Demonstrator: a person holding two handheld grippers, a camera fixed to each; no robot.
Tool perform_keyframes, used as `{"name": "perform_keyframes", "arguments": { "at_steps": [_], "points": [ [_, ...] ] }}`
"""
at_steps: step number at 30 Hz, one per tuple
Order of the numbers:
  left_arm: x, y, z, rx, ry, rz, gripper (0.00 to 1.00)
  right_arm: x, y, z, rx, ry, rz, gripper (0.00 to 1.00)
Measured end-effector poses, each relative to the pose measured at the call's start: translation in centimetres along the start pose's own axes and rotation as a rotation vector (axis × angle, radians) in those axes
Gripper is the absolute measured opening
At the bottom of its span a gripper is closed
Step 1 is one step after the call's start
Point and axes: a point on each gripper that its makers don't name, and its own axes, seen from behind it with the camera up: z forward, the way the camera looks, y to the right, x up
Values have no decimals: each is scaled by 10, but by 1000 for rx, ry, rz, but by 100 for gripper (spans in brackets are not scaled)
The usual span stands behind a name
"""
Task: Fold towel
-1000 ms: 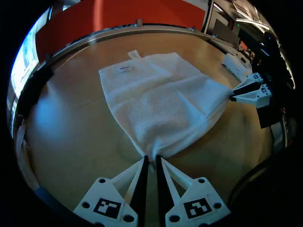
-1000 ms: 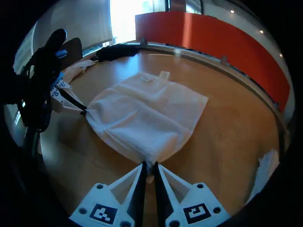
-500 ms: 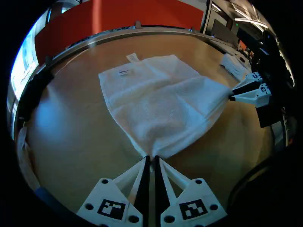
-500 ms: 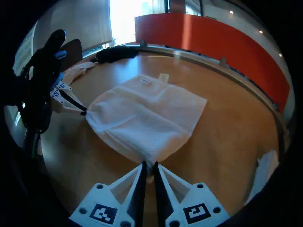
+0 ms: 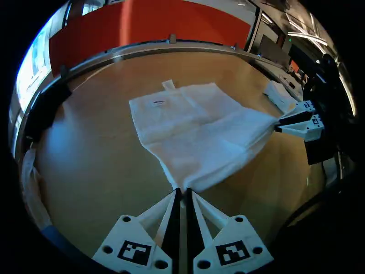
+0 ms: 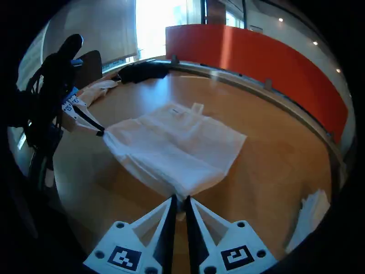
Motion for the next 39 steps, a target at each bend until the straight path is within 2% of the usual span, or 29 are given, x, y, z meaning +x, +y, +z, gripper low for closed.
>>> {"name": "perform_keyframes", "arguments": {
  "at_steps": [9, 15, 21, 27, 33, 39],
  "points": [
    [16, 10, -27, -9, 20, -20, 7, 24, -2, -26, -1, 22, -17, 13],
    [25, 16, -46, -14, 35, -52, 7, 36, -3, -42, 2, 33, -17, 13],
    [29, 22, -60, -20, 41, -83, 7, 40, -3, -52, 6, 31, -11, 13],
    [31, 29, -73, -20, 47, -92, 7, 43, -5, -60, 10, 29, -15, 13],
    [27, 34, -80, -26, 43, -114, 7, 44, -7, -66, 14, 30, -14, 13],
    [26, 36, -79, -26, 44, -127, 7, 44, -6, -66, 13, 28, -14, 13]
  ]
}}
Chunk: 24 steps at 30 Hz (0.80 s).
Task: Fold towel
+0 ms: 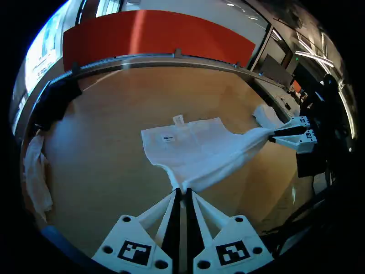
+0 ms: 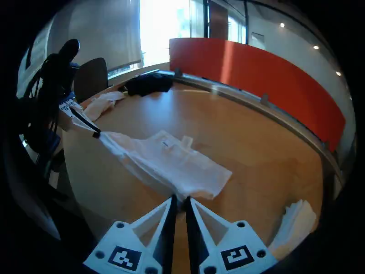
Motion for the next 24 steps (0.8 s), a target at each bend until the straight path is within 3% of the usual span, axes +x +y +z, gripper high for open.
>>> {"name": "perform_keyframes", "arguments": {
  "at_steps": [11, 24],
  "points": [
    [16, -8, 14, 19, 16, -12, 7, 5, 12, 14, -7, -4, -3, 13],
    [48, -28, 50, 42, 30, -38, 7, 12, 42, 45, -31, -28, 18, 13]
  ]
}}
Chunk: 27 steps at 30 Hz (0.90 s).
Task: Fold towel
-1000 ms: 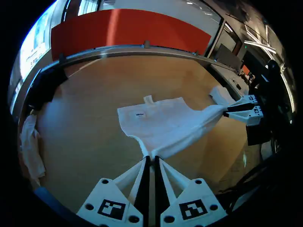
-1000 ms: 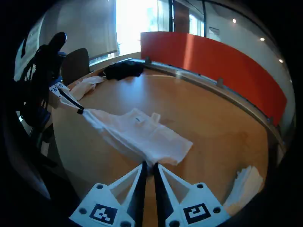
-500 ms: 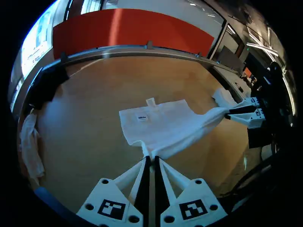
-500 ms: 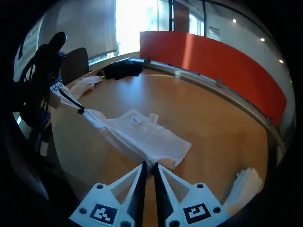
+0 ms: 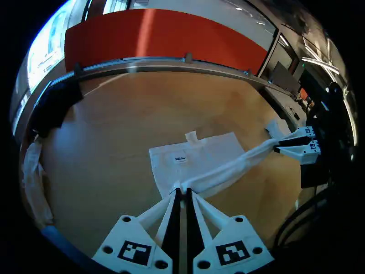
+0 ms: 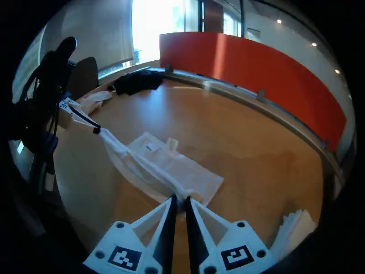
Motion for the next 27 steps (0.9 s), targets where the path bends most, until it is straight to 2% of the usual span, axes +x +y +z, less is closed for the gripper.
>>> {"name": "perform_keyframes", "arguments": {
  "at_steps": [9, 18, 27],
  "points": [
    [15, -11, 24, 21, -10, 25, 7, 2, 13, 16, -13, -18, 25, 13],
    [16, -16, 35, 23, -20, 37, 7, -2, 21, 25, -11, -33, 32, 13],
    [16, -25, 57, 48, -30, 78, 7, -8, 30, 41, -9, -59, 37, 13]
  ]
}}
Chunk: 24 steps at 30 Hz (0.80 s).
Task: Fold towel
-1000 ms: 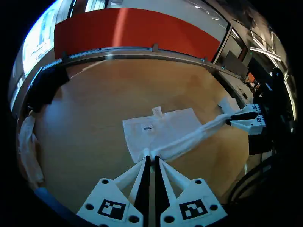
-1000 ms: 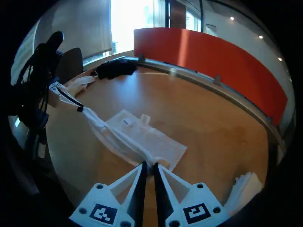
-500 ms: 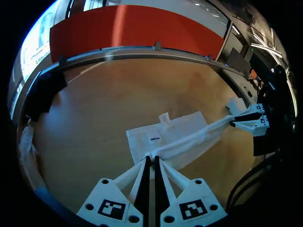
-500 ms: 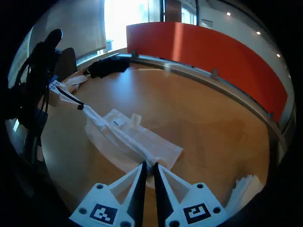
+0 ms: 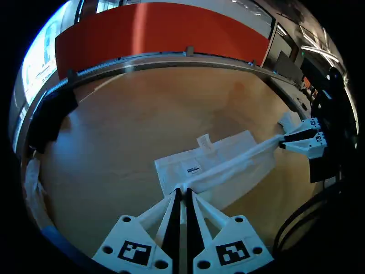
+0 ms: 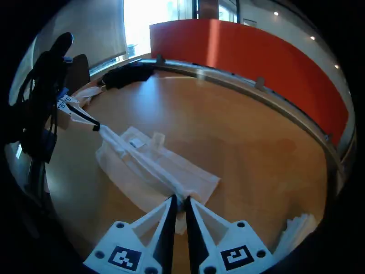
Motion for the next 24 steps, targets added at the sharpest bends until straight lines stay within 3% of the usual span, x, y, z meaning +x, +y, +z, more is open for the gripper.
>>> {"name": "perform_keyframes", "arguments": {
  "at_steps": [8, 16, 24],
  "points": [
    [-6, -7, 22, 24, -23, 45, 9, -10, 4, 14, -2, -23, 15, 14],
    [-8, -12, 35, 43, -28, 74, 12, -18, 11, 25, -20, -38, 22, 17],
    [-5, -25, 39, 91, -22, 86, 31, -17, 20, 30, -53, -32, 25, 29]
  ]
}}
